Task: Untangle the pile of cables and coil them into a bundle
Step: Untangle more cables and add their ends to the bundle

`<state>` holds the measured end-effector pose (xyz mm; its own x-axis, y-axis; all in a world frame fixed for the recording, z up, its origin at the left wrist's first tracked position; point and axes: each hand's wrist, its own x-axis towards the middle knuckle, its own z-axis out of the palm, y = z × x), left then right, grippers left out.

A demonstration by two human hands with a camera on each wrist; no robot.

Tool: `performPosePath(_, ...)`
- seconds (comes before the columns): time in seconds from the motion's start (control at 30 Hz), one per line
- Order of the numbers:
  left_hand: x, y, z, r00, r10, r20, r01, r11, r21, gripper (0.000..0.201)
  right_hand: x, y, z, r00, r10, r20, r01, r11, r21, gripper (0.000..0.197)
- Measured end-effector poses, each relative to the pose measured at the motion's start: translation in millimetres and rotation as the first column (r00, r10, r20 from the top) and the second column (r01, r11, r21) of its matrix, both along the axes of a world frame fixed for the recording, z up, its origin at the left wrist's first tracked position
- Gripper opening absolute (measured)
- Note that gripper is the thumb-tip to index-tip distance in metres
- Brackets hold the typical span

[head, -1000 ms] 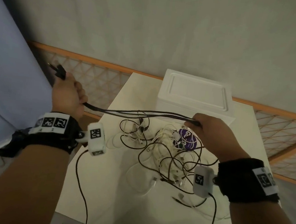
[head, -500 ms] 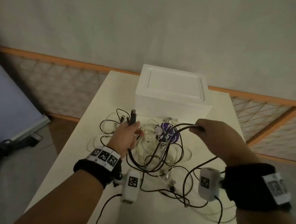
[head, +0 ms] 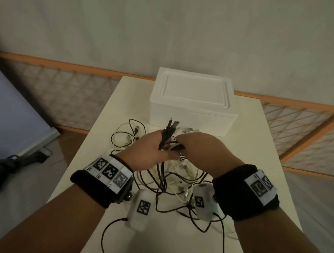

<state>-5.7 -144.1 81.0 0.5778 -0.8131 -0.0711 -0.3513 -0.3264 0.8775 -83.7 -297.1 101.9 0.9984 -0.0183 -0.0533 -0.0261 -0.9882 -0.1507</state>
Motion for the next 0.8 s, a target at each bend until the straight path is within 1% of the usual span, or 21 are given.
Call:
performPosePath(0.03,1.7,2.7,1.4,0.999,0.029,-0.018,-0.030,0.999,-0.043,0.010,1.6,1.2,0.8,1.000,-0.003,0.021,0.002,0.998,0.064,0.018)
performPosePath(0.1,6.3,12.3,4.0,0.992,0.105,-0.075,-0.114,0.985,-0.127,0.012,4.8,3.7,2.6,0.999,-0.029,0.041,0.017,0.962,0.272,0.020)
performPosePath(0.13,12.6,17.8,7.0,0.983,0.153,-0.099,-0.167,0.975,-0.147,0.013,5.3,3.6,3.3,0.997,-0.046,0.055,0.022,0.930,0.368,0.023)
performPosePath(0.17,19.9,24.1,10.7,0.972,0.208,-0.107,-0.222,0.963,-0.149,0.016,4.3,1.1,2.2,0.996,-0.063,0.067,0.028,0.902,0.432,0.025)
performPosePath(0.2,28.7,32.4,15.2,0.959,0.265,-0.097,-0.277,0.948,-0.155,0.018,0.9,-3.7,-0.3,0.995,-0.077,0.066,0.038,0.886,0.462,0.027)
performPosePath(0.23,40.0,42.7,19.2,0.935,0.339,-0.102,-0.353,0.919,-0.175,0.017,-3.8,-10.5,-5.2,0.995,-0.088,0.055,0.053,0.886,0.460,0.028)
performPosePath(0.3,62.6,65.7,30.0,0.854,0.494,-0.162,-0.519,0.818,-0.249,0.008,-17.8,-25.3,-19.8,0.992,-0.129,0.007,0.115,0.906,0.407,0.027)
performPosePath(0.33,73.4,77.6,34.5,0.821,0.542,-0.180,-0.571,0.772,-0.278,0.008,-25.5,-31.9,-28.1,0.987,-0.161,-0.023,0.157,0.906,0.393,0.026)
performPosePath(0.37,82.5,88.5,36.5,0.801,0.575,-0.167,-0.597,0.749,-0.289,0.013,-32.5,-36.5,-35.7,0.981,-0.189,-0.052,0.195,0.903,0.383,0.026)
performPosePath(0.43,95.4,106.1,39.0,0.783,0.612,-0.111,-0.615,0.735,-0.285,0.025,-43.3,-43.0,-49.4,0.967,-0.230,-0.110,0.254,0.901,0.352,0.027)
performPosePath(0.47,100.1,112.4,39.3,0.766,0.632,-0.115,-0.634,0.717,-0.289,0.028,-47.6,-46.5,-55.6,0.958,-0.253,-0.133,0.284,0.887,0.363,0.027)
performPosePath(0.5,103.5,117.1,37.5,0.751,0.647,-0.133,-0.654,0.699,-0.291,0.031,-51.0,-50.2,-59.3,0.950,-0.274,-0.151,0.312,0.859,0.406,0.026)
performPosePath(0.57,108.8,125.4,28.8,0.716,0.675,-0.179,-0.694,0.664,-0.279,0.035,-57.2,-57.5,-60.8,0.935,-0.315,-0.162,0.352,0.785,0.509,0.025)
performPosePath(0.6,108.4,127.6,23.7,0.710,0.678,-0.193,-0.703,0.661,-0.263,0.033,-59.9,-60.4,-57.5,0.923,-0.353,-0.156,0.377,0.745,0.551,0.024)
performPosePath(0.63,106.8,128.5,18.5,0.716,0.668,-0.202,-0.697,0.672,-0.249,0.031,-62.7,-62.8,-51.7,0.903,-0.408,-0.137,0.403,0.690,0.601,0.022)
performPosePath(0.67,103.4,127.9,14.2,0.734,0.649,-0.199,-0.679,0.695,-0.236,0.029,-65.4,-63.8,-43.5,0.877,-0.471,-0.096,0.404,0.615,0.677,0.020)
performPosePath(0.7,99.3,125.1,10.8,0.743,0.642,-0.189,-0.669,0.711,-0.217,0.029,-67.8,-65.2,-32.7,0.847,-0.530,-0.038,0.379,0.552,0.743,0.019)
performPosePath(0.73,96.5,120.7,6.5,0.747,0.641,-0.178,-0.665,0.718,-0.203,0.029,-69.9,-66.5,-20.4,0.820,-0.572,0.036,0.342,0.538,0.770,0.018)
performPosePath(0.77,94.0,114.4,2.2,0.746,0.644,-0.169,-0.666,0.721,-0.190,0.029,-71.7,-67.9,-6.2,0.795,-0.594,0.121,0.317,0.577,0.753,0.018)
performPosePath(0.8,91.7,107.5,-1.5,0.747,0.642,-0.172,-0.665,0.724,-0.183,0.025,-73.9,-70.2,7.6,0.773,-0.598,0.211,0.307,0.645,0.700,0.018)
